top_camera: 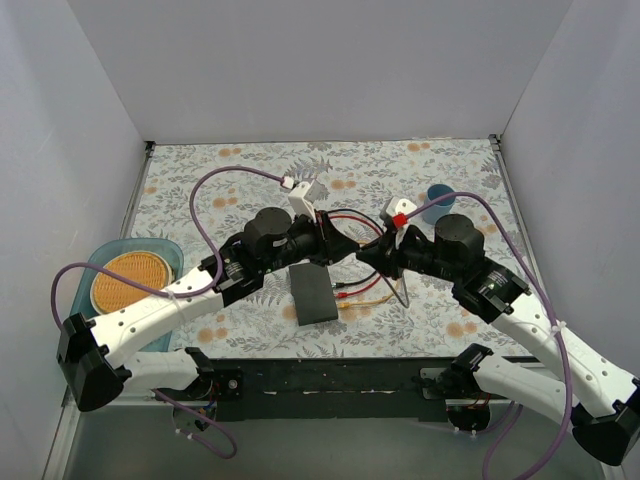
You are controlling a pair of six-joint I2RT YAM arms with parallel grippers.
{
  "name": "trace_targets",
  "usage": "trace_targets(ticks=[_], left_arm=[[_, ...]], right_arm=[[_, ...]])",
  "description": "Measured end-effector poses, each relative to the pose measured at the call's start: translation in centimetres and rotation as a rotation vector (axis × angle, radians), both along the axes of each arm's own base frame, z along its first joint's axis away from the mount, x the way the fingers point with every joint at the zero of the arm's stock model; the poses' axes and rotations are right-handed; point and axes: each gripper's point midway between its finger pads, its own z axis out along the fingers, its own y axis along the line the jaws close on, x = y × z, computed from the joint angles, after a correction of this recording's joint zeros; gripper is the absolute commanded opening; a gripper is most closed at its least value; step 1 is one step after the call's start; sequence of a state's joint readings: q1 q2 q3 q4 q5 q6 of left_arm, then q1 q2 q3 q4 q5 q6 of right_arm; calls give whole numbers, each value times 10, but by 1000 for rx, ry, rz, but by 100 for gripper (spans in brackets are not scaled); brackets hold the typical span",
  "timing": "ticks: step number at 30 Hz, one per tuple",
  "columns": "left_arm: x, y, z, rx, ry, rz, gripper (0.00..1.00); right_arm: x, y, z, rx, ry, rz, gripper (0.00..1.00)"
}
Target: Insert the plug into the switch port
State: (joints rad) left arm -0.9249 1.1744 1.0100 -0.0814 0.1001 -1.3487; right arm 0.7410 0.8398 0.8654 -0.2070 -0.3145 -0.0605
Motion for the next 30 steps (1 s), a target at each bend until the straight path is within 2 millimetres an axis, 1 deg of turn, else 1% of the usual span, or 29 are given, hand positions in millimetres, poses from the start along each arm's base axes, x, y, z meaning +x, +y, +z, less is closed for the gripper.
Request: trace_targets(ticks=[1, 2, 5, 7, 10, 11, 14, 17, 21, 22, 24, 27, 30], left_arm=[[0, 0, 0, 2, -9, 0, 0], [1, 2, -2, 7, -20, 3, 0], [0, 10, -8, 33, -78, 3, 0], [-3, 21, -15, 57, -133, 4, 0], [-11, 38, -18, 79, -235, -4, 0], [-14, 42, -16, 79, -271, -10, 0], [-25, 51, -7, 61, -376, -51, 0], [-39, 57, 5, 16, -485, -102, 0], [-52, 57, 15, -25, -571, -163, 0], [-55, 55, 17, -33, -587, -184, 0], [-61, 52, 18, -41, -612, -226, 0], [-67, 45, 13, -38, -623, -285, 0], [-71, 40, 1, -16, -612, -337, 0]], right_arm=[[0, 0, -1, -1, 4, 0, 41], [1, 1, -2, -3, 11, 1, 51], [2, 4, -9, -14, 37, 2, 64], [2, 5, -10, -14, 46, 1, 68], [-1, 7, -8, 0, 52, 21, 68], [-3, 8, -7, 6, 54, 35, 68], [-9, 13, -2, 30, 62, 97, 63], [-16, 23, 0, 54, 85, 192, 61], [-27, 31, -1, 79, 139, 294, 59], [-31, 33, 0, 91, 149, 322, 56], [-38, 36, 7, 118, 157, 379, 55], [-49, 39, 17, 154, 167, 460, 53], [-56, 41, 22, 172, 181, 524, 51]])
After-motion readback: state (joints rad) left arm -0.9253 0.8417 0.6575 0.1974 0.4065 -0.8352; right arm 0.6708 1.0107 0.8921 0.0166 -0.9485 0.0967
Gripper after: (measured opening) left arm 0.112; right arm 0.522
